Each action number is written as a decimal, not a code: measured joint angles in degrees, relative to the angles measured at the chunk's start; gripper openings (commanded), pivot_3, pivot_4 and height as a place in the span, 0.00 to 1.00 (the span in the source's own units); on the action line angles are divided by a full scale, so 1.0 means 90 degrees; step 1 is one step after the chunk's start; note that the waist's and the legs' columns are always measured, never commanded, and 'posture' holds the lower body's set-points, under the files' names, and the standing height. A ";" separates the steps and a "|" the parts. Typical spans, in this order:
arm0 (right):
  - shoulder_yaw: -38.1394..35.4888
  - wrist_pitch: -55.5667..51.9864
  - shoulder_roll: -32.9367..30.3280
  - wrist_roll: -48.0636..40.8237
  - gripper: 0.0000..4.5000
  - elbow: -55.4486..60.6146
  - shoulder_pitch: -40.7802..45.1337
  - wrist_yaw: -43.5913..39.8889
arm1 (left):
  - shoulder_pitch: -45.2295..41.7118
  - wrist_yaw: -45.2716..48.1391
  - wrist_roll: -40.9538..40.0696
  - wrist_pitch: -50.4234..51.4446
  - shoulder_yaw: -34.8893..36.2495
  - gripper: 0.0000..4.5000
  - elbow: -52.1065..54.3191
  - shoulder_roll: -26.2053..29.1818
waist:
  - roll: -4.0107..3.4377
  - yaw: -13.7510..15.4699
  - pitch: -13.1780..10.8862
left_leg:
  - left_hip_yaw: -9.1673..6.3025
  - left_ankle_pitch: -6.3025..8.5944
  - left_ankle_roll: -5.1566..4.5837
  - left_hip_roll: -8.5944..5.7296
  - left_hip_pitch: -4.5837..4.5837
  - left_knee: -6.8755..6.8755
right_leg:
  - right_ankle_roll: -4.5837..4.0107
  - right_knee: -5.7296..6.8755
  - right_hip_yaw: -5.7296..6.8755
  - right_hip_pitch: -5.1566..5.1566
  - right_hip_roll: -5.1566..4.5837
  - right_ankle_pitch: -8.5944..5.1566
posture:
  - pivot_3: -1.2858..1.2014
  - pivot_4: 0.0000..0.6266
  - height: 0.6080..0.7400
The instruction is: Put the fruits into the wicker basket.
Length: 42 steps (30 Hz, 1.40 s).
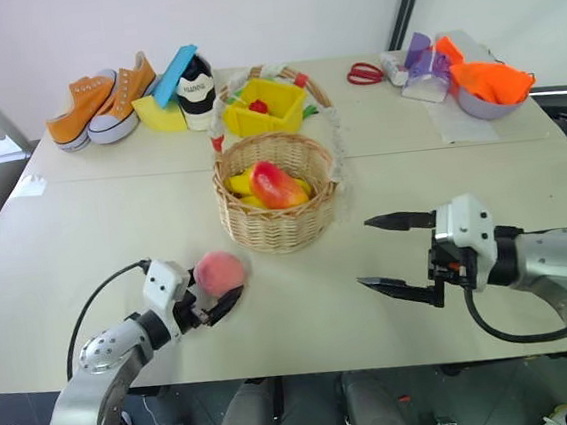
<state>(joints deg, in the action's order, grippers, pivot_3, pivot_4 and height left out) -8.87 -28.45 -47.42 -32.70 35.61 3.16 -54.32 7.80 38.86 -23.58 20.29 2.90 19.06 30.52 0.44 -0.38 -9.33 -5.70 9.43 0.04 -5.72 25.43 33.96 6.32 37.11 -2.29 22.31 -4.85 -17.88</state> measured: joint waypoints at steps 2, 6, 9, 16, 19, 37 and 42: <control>0.0072 0.0001 0.0000 0.0014 1.00 -0.0001 0.0042 0.0058 | -0.0105 -0.0013 -0.0101 0.0030 0.0040 0.64 0.0007 -0.0083 | 0.0001 0.0005 0.0000 | 0.0000 0.0000 0.0000 0.0000 0.0000 0.0001 | 0.0000 -0.0001 0.0000 0.0000 0.0000 0.0000 | 0.52 0.24 1.00; 0.0139 0.0003 0.0013 0.0051 1.00 -0.0005 0.0042 0.0134 | -0.0191 -0.0005 -0.0268 -0.0116 0.0271 0.64 0.0053 -0.0178 | 0.0001 0.0025 0.0000 | 0.0000 0.0000 -0.0001 -0.0001 0.0000 0.0002 | 0.0001 -0.0001 0.0000 0.0001 -0.0001 0.0001 | 0.52 0.24 1.00; 0.0149 0.0011 0.0015 0.0054 1.00 -0.0042 0.0042 0.0149 | -0.0198 0.0065 -0.0587 -0.0235 0.0669 0.64 0.0197 -0.0209 | 0.0001 0.0014 0.0000 | 0.0000 0.0000 -0.0001 0.0000 0.0000 0.0001 | 0.0001 0.0001 0.0001 0.0000 0.0000 0.0001 | 0.52 0.24 1.00; 0.0172 0.0092 0.0122 0.0062 1.00 -0.0200 0.0114 0.0197 | -0.0599 0.0528 -0.2364 0.0464 0.1649 0.64 0.0727 0.0396 | 0.0002 0.0020 -0.0001 | -0.0001 -0.0001 -0.0001 0.0000 -0.0010 0.0007 | 0.0001 0.0003 0.0005 0.0002 0.0001 0.0001 | 0.52 0.24 1.00; 0.0227 0.0221 0.0568 0.0154 1.00 -0.0405 0.0534 0.0549 | -0.1919 -0.0093 -0.2208 0.0755 0.1394 0.64 0.0418 0.0273 | 0.0004 0.0104 0.0000 | 0.0000 -0.0001 -0.0001 -0.0001 -0.0013 0.0025 | 0.0004 0.0004 0.0005 -0.0001 0.0005 0.0004 | 0.52 0.24 1.00; 0.0458 0.0528 0.1553 0.0729 1.00 -0.0975 0.1146 0.1634 | -0.4953 -0.1542 -0.0361 0.0924 -0.0364 0.64 -0.1887 -0.1618 | 0.0012 0.0115 0.0000 | 0.0003 -0.0014 -0.0014 -0.0020 -0.0001 0.0023 | 0.0094 0.0027 -0.0006 0.0002 0.0007 0.0054 | 0.52 0.24 1.00; 0.0464 0.0571 0.1578 0.0795 1.00 -0.0976 0.1144 0.1659 | -0.5073 -0.1530 -0.0383 0.1283 -0.0361 0.98 -0.2047 -0.1810 | 0.0012 0.0102 0.0000 | 0.0003 -0.0014 -0.0013 -0.0018 -0.0001 0.0022 | 0.0095 0.0034 -0.0006 0.0007 0.0009 0.0055 | 0.52 0.24 1.00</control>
<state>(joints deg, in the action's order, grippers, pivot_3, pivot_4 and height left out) -4.70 -23.31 -33.22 -25.55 26.82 13.46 -39.39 -37.86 25.09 -27.03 31.84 -0.35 0.64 14.23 0.55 0.53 -9.33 -5.67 9.30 -0.08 -5.88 25.42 34.15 7.18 37.42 -2.34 22.38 -4.77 -17.39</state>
